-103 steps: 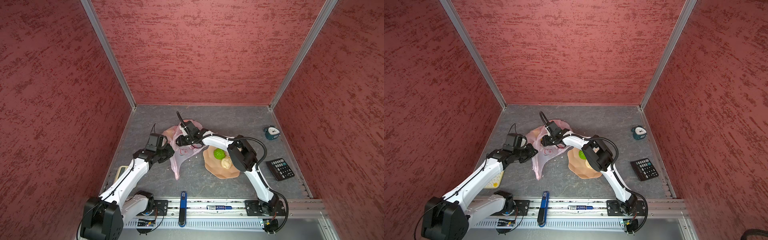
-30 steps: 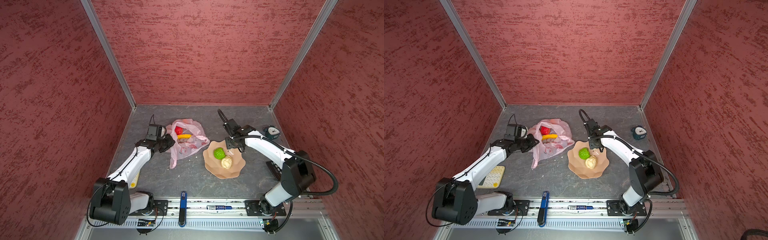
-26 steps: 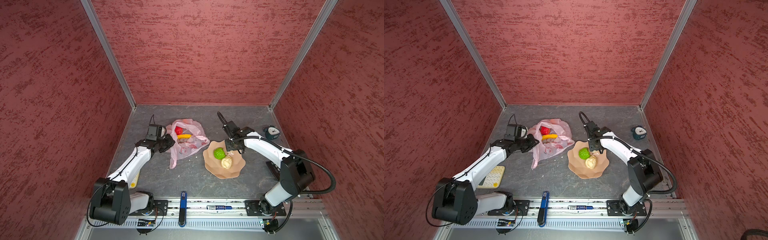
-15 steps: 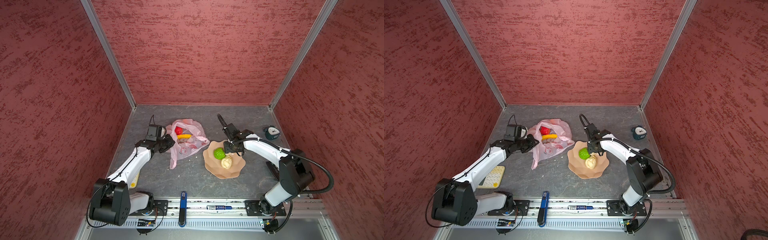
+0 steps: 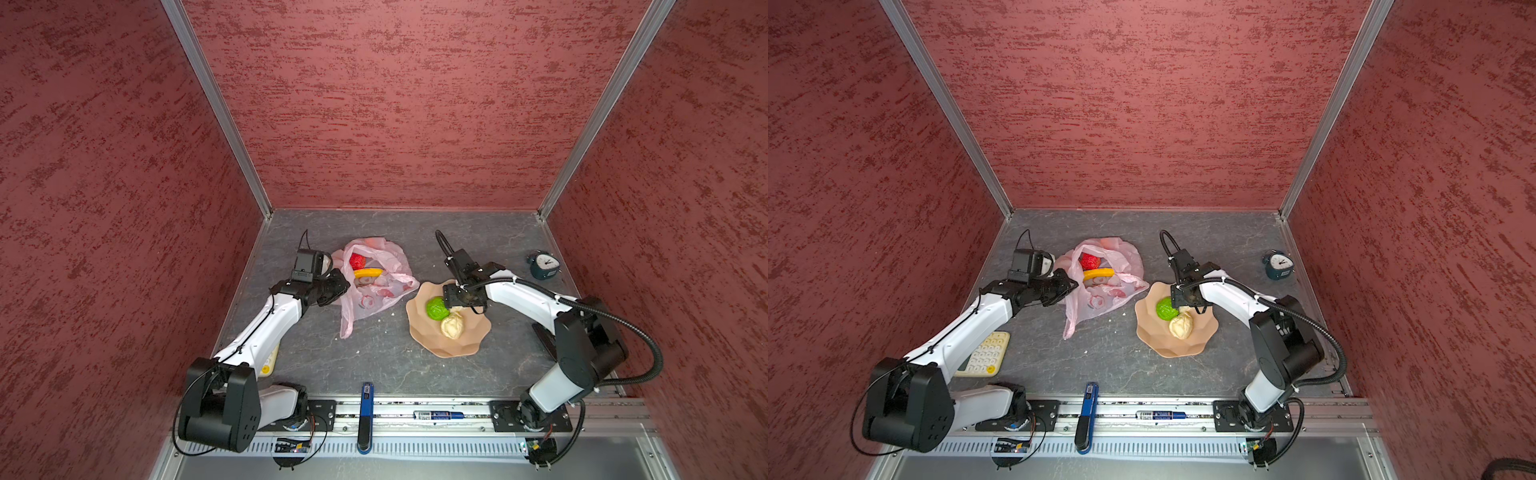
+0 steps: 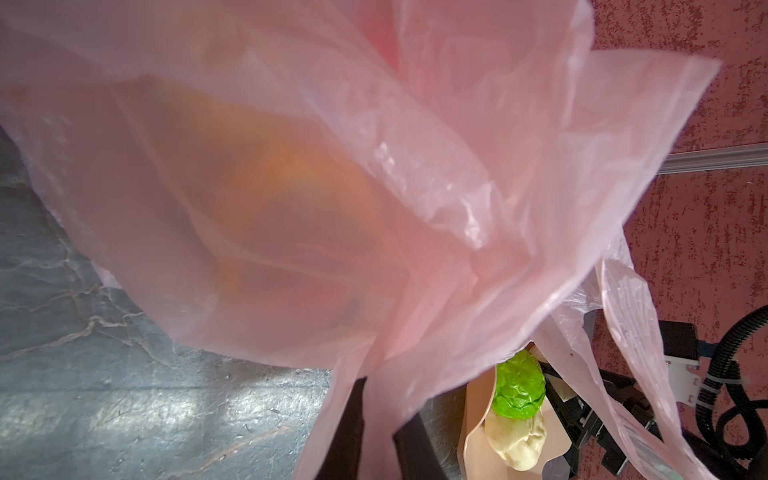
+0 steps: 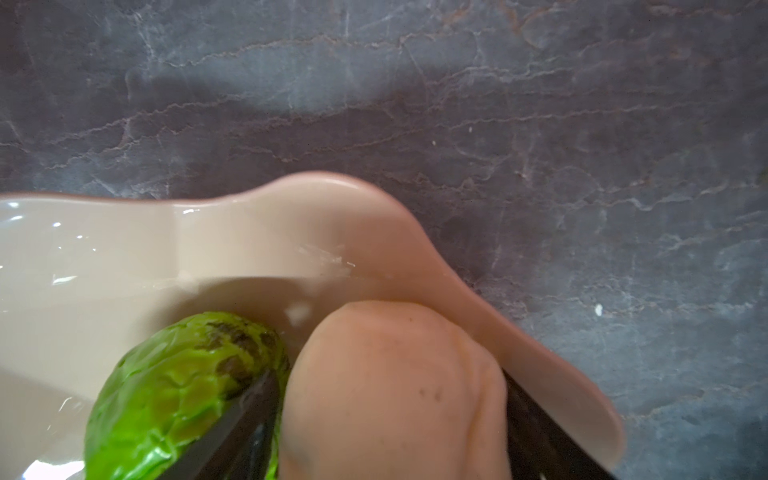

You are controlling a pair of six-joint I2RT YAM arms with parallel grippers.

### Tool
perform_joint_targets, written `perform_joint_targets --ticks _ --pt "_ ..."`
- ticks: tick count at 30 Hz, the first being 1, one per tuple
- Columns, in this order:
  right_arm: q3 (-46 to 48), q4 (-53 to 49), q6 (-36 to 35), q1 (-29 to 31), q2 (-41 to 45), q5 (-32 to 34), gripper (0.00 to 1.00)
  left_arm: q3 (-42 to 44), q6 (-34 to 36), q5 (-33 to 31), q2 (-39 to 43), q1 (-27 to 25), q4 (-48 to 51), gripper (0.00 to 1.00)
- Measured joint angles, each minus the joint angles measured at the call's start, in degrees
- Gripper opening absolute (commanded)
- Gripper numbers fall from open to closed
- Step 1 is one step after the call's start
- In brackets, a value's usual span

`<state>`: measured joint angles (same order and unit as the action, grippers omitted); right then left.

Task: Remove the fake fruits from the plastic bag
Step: 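Lower the beige bun into the peach bowl and open the right gripper, then move the open right gripper from the bowl over the pink bag opening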

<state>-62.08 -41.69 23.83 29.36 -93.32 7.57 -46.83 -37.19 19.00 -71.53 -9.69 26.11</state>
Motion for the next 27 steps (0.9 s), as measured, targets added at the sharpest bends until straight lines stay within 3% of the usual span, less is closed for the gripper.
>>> perform_joint_targets --ticks 9,15,22,27 --pt "-0.1 0.0 1.3 0.0 5.4 2.3 0.83 -0.9 1.5 0.2 1.2 0.0 3.0 0.14" --pt "-2.6 0.4 2.5 1.8 11.4 3.0 0.77 -0.9 2.1 0.4 4.2 -0.1 7.4 0.14" --pt "-10.2 7.2 3.0 12.4 13.4 0.4 0.71 -0.8 1.8 0.0 6.7 -2.2 11.5 0.13" --pt "-16.4 14.1 2.7 20.4 6.2 -3.0 0.66 -0.7 0.7 -0.8 7.9 -3.4 13.0 0.13"
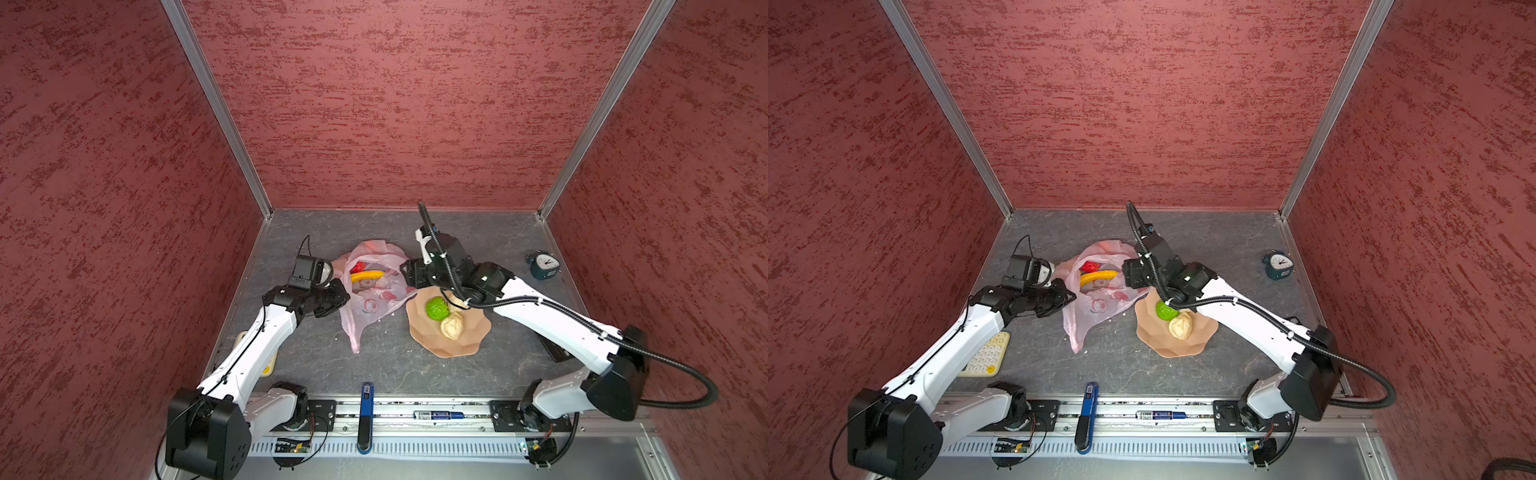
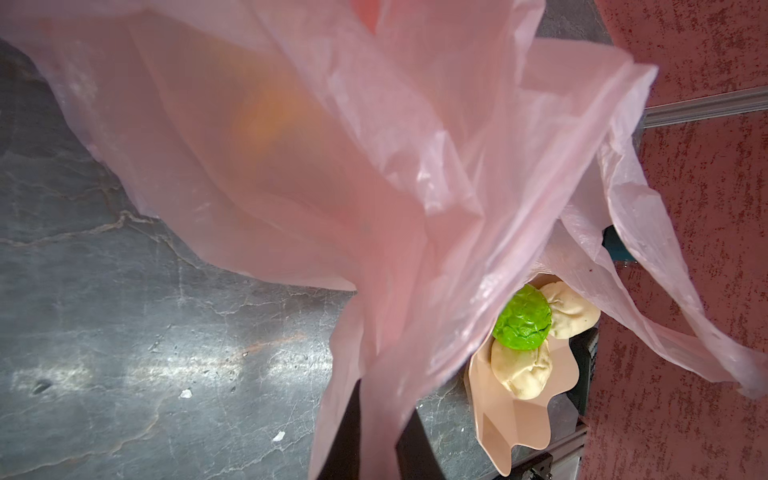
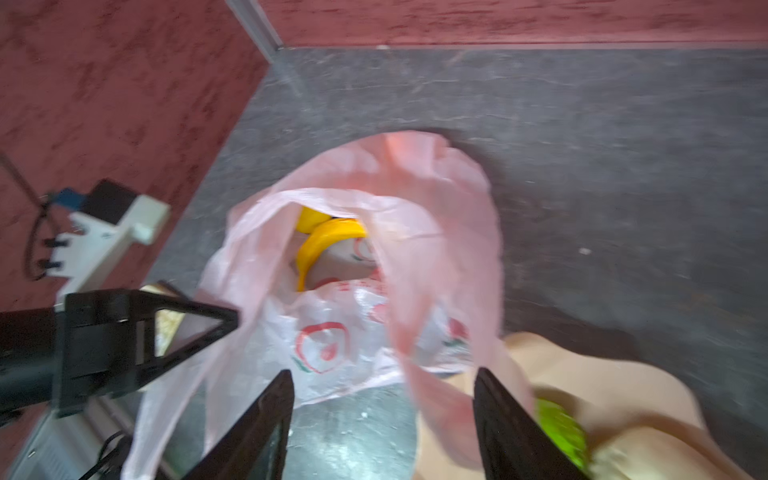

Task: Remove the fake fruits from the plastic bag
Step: 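Move the open right gripper from the bowl over the pink bag opening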

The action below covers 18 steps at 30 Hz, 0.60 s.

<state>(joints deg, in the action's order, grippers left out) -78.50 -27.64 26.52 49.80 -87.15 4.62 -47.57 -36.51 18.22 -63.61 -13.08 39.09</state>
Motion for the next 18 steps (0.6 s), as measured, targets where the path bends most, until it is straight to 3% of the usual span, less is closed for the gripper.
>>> perform_joint_targets --ticks 5,11,18 --pt "-2.8 4.1 -0.9 4.1 -9.7 -4.6 0.59 0.1 -0.9 -1.2 0.0 -1.6 0.5 0.12" --pt "-4.5 4.2 -2.0 4.7 -18.4 -7.0 0.49 0.9 -1.8 -1.9 -0.1 -2.1 0.5 0.12" --pt "-12.5 4.3 -2.1 4.7 -28.2 -5.3 0.51 1.2 -2.5 -1.7 -0.1 -2.5 0.0 0.12"
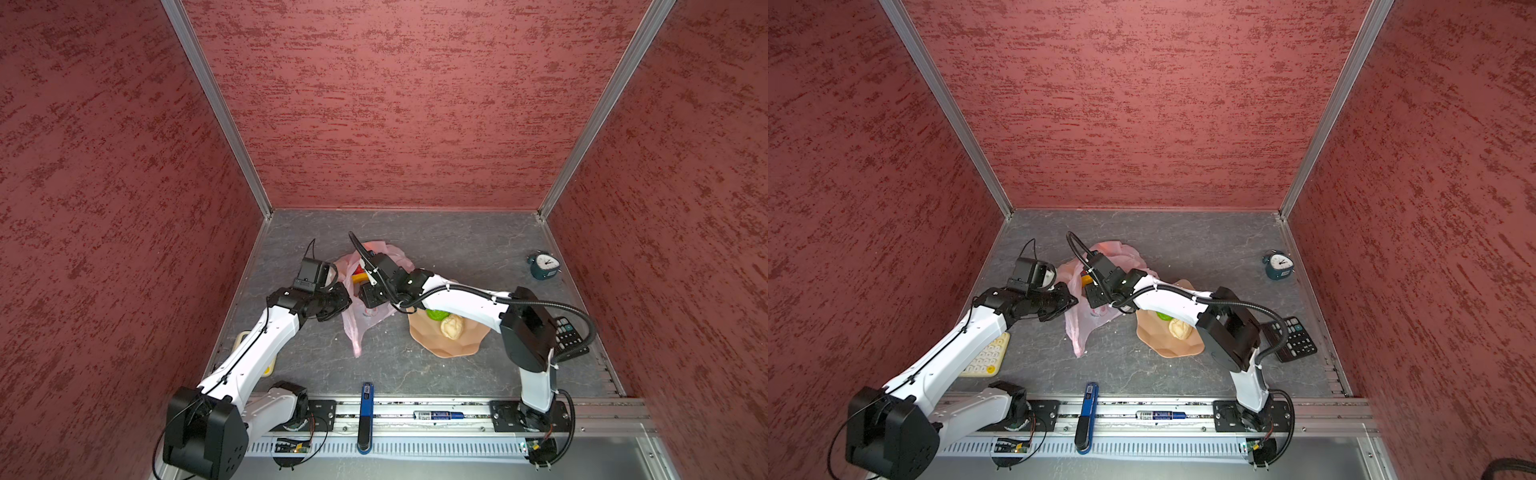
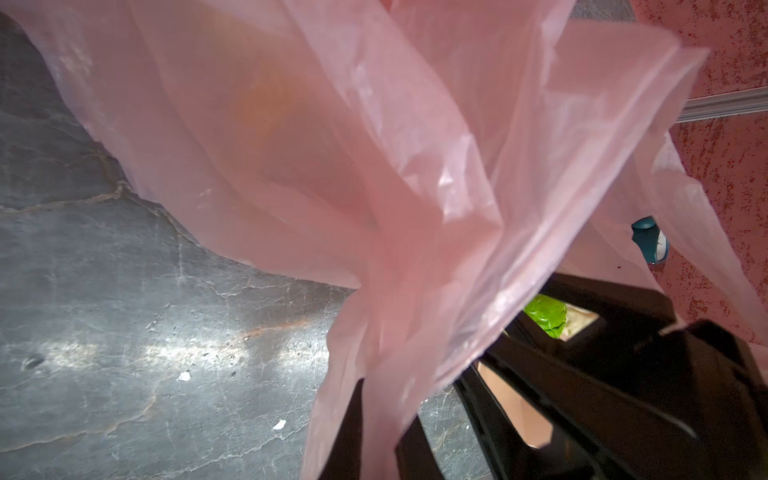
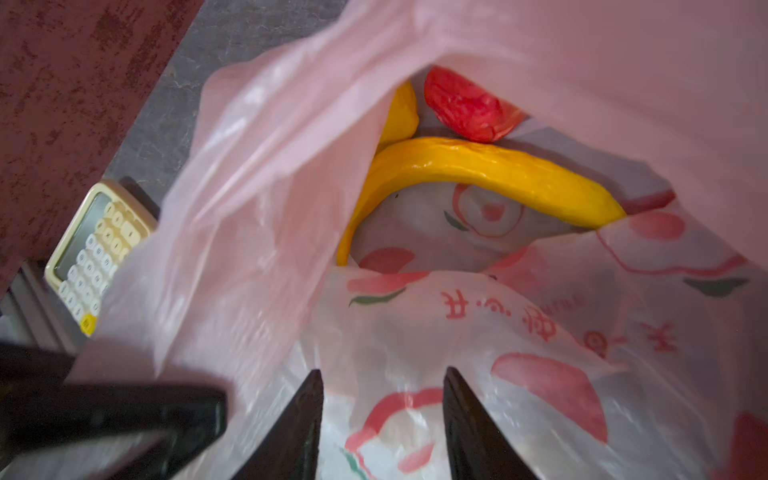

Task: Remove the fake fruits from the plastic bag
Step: 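Move the open right gripper from the bowl over the pink bag opening, then push the right gripper down into the bag toward the yellow banana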

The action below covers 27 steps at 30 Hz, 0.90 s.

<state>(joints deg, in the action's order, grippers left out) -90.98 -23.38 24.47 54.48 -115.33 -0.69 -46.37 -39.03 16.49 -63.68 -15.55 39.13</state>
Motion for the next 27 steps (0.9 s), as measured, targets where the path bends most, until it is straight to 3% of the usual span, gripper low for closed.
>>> perform_joint_targets --ticks 10,18,27 --pt "-12.3 0.3 4.4 -1.0 -11.7 4.6 0.69 3.3 -0.4 1.7 0.0 -0.2 -2.4 0.12" --pt "-14.6 5.2 8.7 -3.1 -15.6 4.5 0.86 3.3 -0.4 3.0 0.0 -0.2 -4.9 0.12" --pt "-17.3 9.5 10.1 -5.0 -20.4 3.5 0.91 3.5 -0.1 4.8 -0.4 -0.3 -7.3 0.12"
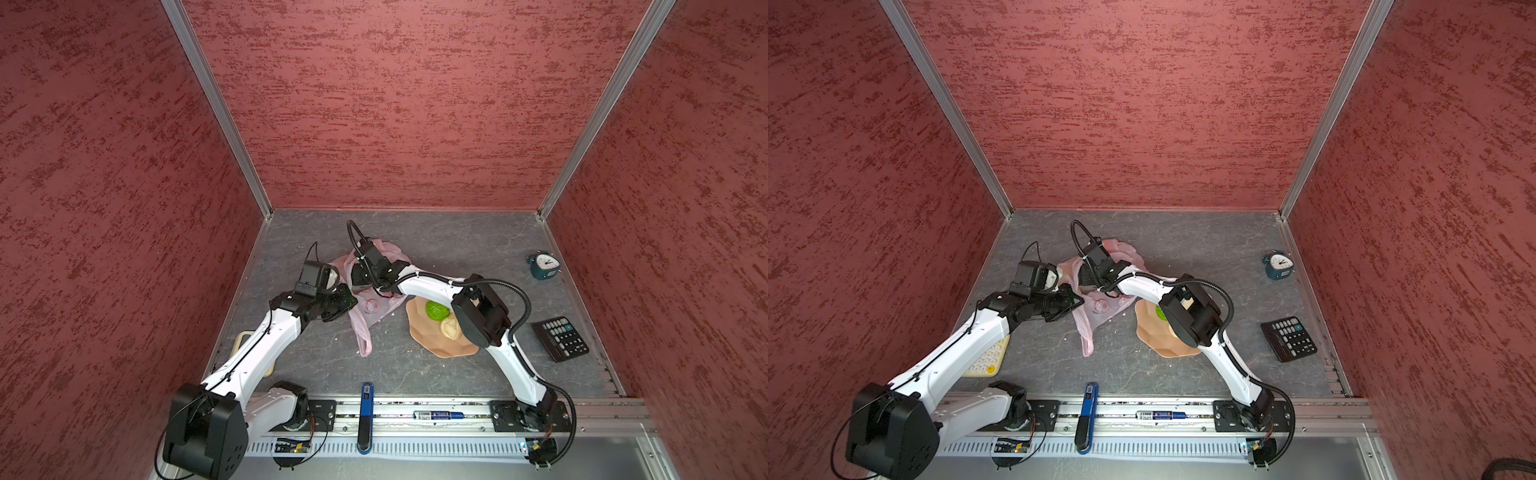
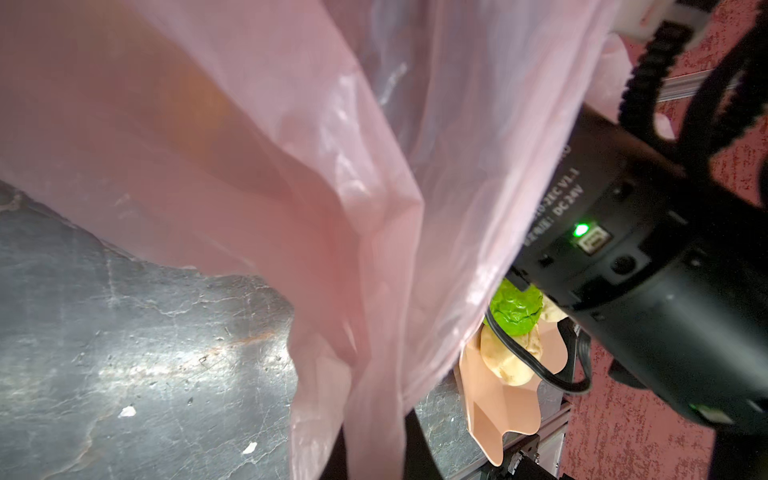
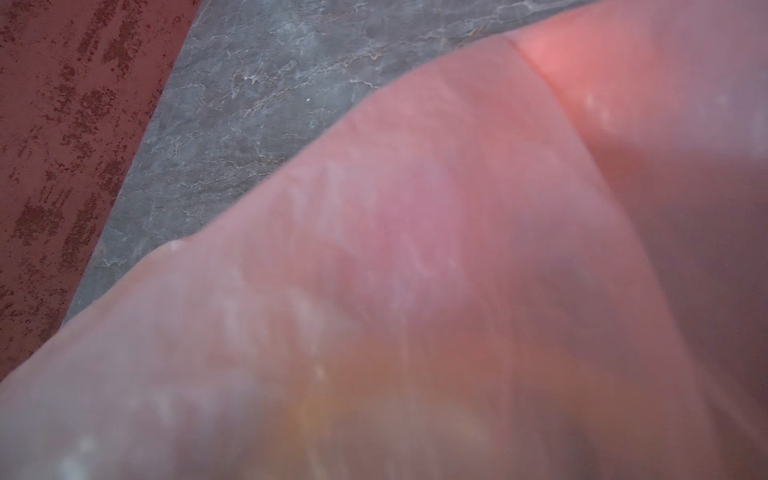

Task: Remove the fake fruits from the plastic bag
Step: 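Push the right gripper down into the bag toward the yellow banana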

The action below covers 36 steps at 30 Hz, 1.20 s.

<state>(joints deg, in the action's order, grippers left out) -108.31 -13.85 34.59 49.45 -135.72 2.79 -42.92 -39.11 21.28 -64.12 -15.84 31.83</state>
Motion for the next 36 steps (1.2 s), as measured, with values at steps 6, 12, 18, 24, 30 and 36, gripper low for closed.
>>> perform_joint_targets --ticks 6,12,18,24,30,36 --pt "-0.2 3.3 -1.2 -0.6 -0.2 -0.3 0.91 0.0 0.4 0.8 -0.4 -0.1 -0.7 0.12" --pt "-0.2 8.2 -3.9 -0.9 -0.2 -3.2 0.91 0.4 0.6 0.8 -0.2 -0.2 -1.0 0.12" --pt "1.2 14.7 -6.9 -1.0 -0.4 -7.4 0.91 0.0 2.8 0.7 0.8 -0.1 0.1 0.12" --pt "3.3 18.0 -8.7 -1.7 -0.6 -10.9 0.90 -3.1 5.6 0.4 1.8 2.0 3.0 0.12" --pt "9.7 18.1 -10.1 -2.2 1.4 -11.5 0.87 -5.8 7.0 -0.4 2.4 5.7 5.7 0.12" --pt "20.4 13.0 -14.0 -2.4 12.1 -11.4 0.86 -6.5 7.5 -0.7 2.8 9.2 8.6 0.12"
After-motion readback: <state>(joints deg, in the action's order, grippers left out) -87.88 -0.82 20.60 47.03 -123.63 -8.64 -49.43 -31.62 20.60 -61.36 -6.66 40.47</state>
